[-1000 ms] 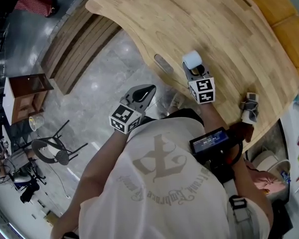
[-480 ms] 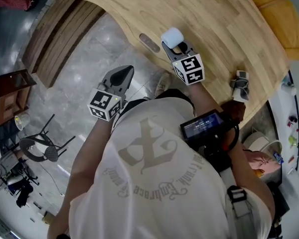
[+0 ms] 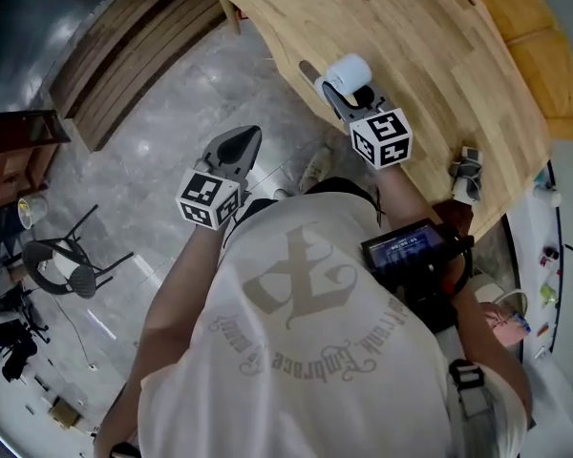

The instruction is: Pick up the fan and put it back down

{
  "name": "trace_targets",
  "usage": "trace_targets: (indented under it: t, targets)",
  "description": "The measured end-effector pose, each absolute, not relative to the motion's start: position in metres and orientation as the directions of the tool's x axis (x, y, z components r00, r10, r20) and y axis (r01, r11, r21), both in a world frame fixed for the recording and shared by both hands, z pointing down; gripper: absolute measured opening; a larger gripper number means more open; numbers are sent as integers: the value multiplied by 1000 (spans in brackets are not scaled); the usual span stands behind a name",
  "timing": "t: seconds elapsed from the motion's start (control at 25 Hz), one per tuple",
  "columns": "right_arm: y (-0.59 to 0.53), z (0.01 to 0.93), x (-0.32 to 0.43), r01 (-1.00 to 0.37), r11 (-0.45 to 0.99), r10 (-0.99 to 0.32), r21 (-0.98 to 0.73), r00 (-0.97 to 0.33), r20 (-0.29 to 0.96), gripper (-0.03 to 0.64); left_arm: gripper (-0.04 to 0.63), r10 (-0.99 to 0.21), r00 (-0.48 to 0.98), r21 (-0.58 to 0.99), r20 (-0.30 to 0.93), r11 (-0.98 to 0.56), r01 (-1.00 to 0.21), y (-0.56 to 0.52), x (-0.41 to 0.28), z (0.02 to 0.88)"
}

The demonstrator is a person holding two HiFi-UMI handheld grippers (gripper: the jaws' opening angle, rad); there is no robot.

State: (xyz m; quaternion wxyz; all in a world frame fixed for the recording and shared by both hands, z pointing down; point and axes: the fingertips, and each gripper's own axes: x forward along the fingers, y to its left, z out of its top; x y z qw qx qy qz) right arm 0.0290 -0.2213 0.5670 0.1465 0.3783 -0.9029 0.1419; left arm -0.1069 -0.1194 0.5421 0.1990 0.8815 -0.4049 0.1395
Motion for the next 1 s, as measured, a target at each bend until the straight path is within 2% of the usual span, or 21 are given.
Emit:
trace_targets:
  t: [0.52, 1.0]
  targets:
    - [-124, 506, -41, -622, 772, -563, -133, -765, 313, 149, 11, -716, 601, 224, 355, -559, -799, -29, -166, 523]
    - [-66, 497, -63, -517, 832, -459, -201, -845, 275, 149, 11, -754, 555, 231, 352, -504, -832, -1, -193, 529]
